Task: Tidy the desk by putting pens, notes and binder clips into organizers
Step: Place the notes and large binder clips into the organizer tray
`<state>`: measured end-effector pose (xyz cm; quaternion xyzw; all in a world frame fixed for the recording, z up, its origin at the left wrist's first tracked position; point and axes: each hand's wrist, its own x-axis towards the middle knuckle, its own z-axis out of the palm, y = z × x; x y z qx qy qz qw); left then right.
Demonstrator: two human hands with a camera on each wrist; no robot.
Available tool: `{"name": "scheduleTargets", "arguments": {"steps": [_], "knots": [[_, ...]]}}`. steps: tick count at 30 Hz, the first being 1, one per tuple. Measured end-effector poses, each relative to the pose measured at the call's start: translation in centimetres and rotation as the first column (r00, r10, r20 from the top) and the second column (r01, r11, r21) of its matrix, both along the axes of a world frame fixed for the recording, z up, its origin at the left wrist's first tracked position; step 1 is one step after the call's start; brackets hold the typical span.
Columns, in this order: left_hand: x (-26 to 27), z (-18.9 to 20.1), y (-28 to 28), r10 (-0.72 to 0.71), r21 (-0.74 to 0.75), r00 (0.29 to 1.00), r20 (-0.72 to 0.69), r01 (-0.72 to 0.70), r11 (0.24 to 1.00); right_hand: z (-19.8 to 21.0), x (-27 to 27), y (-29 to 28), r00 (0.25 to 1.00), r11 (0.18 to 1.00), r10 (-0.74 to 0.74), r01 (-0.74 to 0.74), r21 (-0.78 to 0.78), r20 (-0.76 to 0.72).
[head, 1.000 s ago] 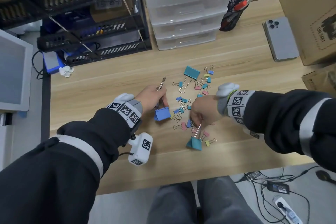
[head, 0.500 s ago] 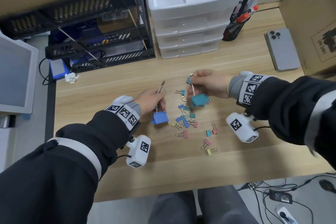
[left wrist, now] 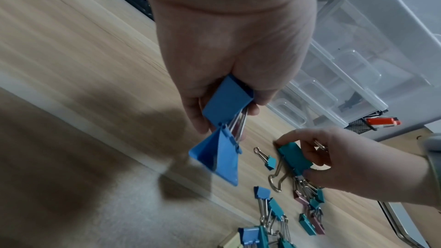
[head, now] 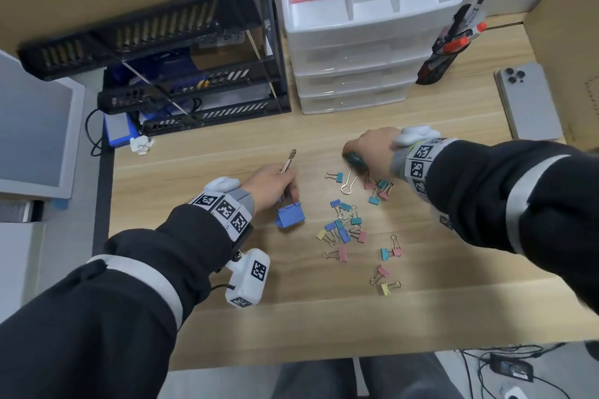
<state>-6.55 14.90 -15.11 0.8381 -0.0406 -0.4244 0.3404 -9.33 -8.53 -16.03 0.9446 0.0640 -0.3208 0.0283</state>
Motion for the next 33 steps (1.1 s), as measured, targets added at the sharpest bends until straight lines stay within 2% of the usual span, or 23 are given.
{"name": "scheduleTargets", "arguments": {"steps": [5, 10, 16, 19, 25, 29, 33], "knots": [[0.3, 0.6, -0.3, -0.089, 0.107, 0.994, 0.071, 0.081, 0.991, 0.6, 0.4, -0.3, 0.995, 0.992, 0.095, -0.097, -0.077, -0.021], [0.4, 1.5, -1.2, -0.125, 0.131, 0.986, 0.111, 0.111, 0.985, 1.2, -0.2, -1.4, 0.997, 0.998, 0.062, -0.061, -0.029, 0.038], [1.4, 3.9, -2.9, -0.128, 0.107, 0.981, 0.146, 0.113, 0.988, 4.3, -1.5, -4.6, 0.993, 0.974, -0.121, 0.118, 0.194, 0.006], [2.2, 5.7, -4.2, -0.196, 0.113, 0.967, 0.163, 0.179, 0.977, 6.3, -1.6, -5.9, 0.978, 0.943, -0.208, 0.199, 0.265, 0.006], [3.3, 9.8, -6.3, -0.310, 0.123, 0.922, 0.232, 0.288, 0.950, 10.9, -1.8, -7.6, 0.933, 0.869, -0.337, 0.256, 0.423, 0.128], [5.0, 13.3, -7.8, -0.332, 0.093, 0.905, 0.265, 0.319, 0.943, 15.0, -0.9, -8.7, 0.864, 0.784, -0.462, 0.292, 0.548, 0.200], [6.2, 17.4, -9.4, -0.354, 0.046, 0.870, 0.343, 0.361, 0.931, 19.0, 1.3, -9.6, 0.760, 0.726, -0.577, 0.310, 0.614, 0.299]]}}
